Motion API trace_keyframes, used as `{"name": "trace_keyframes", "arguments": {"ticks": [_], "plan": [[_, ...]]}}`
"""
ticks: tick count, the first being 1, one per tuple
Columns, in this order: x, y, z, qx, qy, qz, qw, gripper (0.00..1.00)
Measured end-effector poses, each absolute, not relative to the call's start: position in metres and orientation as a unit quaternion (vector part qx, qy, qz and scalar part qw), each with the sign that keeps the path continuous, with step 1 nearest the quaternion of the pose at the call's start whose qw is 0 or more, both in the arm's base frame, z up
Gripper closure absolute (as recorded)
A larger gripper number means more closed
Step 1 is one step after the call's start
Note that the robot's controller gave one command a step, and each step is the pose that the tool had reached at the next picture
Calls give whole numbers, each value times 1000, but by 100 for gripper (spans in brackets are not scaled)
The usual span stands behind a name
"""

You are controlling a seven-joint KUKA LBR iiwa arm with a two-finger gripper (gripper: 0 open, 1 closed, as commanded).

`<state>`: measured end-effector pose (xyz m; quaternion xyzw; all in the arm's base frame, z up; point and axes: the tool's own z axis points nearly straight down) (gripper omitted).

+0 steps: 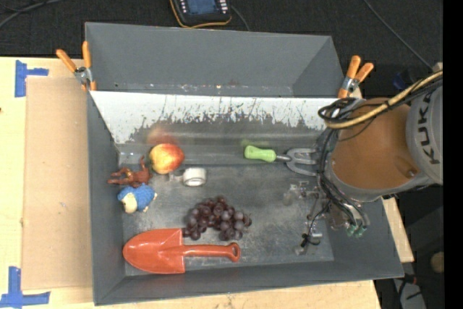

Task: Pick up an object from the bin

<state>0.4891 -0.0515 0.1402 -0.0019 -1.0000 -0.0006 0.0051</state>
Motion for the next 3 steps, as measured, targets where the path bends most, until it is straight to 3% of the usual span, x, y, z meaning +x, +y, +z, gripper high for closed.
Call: {"name": "trace_keyframes", "arguments": {"ticks": [1,2,3], "plan": [[491,-51,144,0,-1000,0,1,0],[492,39,69,64,-998,-1,1,0],[520,45,100,136,-991,1,-3,0]]}}
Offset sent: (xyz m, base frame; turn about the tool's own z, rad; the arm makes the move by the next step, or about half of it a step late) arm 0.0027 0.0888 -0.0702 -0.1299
